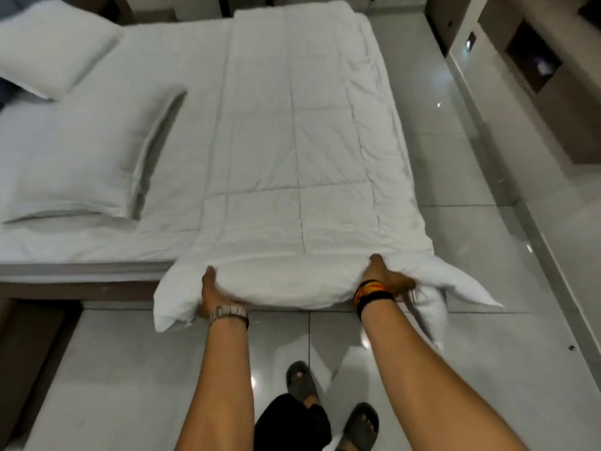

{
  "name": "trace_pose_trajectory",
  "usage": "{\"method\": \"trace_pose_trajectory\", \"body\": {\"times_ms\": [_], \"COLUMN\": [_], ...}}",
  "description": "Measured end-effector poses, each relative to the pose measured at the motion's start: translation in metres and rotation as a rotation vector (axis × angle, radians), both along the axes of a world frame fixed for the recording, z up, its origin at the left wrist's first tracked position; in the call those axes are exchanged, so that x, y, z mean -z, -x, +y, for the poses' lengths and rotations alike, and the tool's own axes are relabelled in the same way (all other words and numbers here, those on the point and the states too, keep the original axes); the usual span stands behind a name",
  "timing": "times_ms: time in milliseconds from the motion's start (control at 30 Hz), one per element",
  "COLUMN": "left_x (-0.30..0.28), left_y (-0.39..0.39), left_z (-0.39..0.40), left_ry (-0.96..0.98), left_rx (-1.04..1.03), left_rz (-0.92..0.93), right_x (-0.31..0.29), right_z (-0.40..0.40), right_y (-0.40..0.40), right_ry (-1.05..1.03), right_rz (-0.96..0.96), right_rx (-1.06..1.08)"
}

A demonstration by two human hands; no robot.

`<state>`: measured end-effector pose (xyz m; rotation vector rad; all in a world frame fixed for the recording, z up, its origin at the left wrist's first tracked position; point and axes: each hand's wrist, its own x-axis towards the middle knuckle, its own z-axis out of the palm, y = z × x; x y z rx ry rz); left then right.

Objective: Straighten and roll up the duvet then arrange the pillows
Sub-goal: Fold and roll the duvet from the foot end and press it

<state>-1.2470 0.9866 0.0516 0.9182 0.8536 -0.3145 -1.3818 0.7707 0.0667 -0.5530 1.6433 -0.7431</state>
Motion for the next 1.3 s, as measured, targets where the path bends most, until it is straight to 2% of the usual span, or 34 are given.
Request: {"method": "trace_pose_trajectory", "body": {"times_ms": [133, 300, 400, 467, 533, 600, 667, 700, 733, 833, 933, 1000, 1200, 1300], "left_x": [-0.054, -0.06, -0.041, -0.022, 0.015, 0.057, 0.094, 0.106, 0.115, 0.126, 0.128, 0.13, 0.131, 0.125], "left_y": [-0.075, -0.192, -0.262, -0.3, -0.335, -0.348, -0.328, -0.314, -0.3, -0.269, -0.264, -0.265, -0.252, -0.251], "left_z": [-0.045, -0.112, -0.144, -0.161, -0.169, -0.172, -0.169, -0.167, -0.166, -0.167, -0.169, -0.171, -0.172, -0.172], "left_ry": [-0.077, -0.136, -0.015, -0.051, -0.274, -0.633, -1.084, -1.225, -1.275, -1.155, -0.972, -0.88, -0.727, -0.625], "left_rx": [-0.104, -0.059, 0.086, 0.236, 0.351, 0.521, 0.716, 0.74, 0.711, 0.51, 0.353, 0.309, 0.246, 0.18], "left_rz": [-0.03, -0.117, -0.197, -0.226, -0.205, -0.191, -0.172, -0.133, -0.081, 0.149, 0.251, 0.237, 0.158, 0.014], "right_x": [-0.046, -0.054, -0.036, -0.017, 0.015, 0.057, 0.094, 0.108, 0.118, 0.131, 0.132, 0.137, 0.15, 0.146], "right_z": [-0.052, -0.144, -0.192, -0.214, -0.226, -0.226, -0.207, -0.196, -0.188, -0.181, -0.19, -0.192, -0.204, -0.208], "right_y": [-0.059, -0.162, -0.22, -0.245, -0.267, -0.271, -0.25, -0.237, -0.226, -0.205, -0.201, -0.2, -0.212, -0.205], "right_ry": [0.127, 0.27, 0.252, 0.282, 0.387, 0.501, 0.601, 0.596, 0.567, 0.366, 0.167, 0.127, 0.198, 0.2], "right_rz": [-0.073, -0.173, -0.169, -0.1, 0.047, 0.286, 0.639, 0.77, 0.846, 0.918, 0.779, 0.667, 0.574, 0.466], "right_rx": [-0.072, -0.333, -0.64, -0.773, -0.867, -0.881, -0.868, -0.859, -0.84, -0.726, -0.498, -0.432, -0.368, -0.357]}}
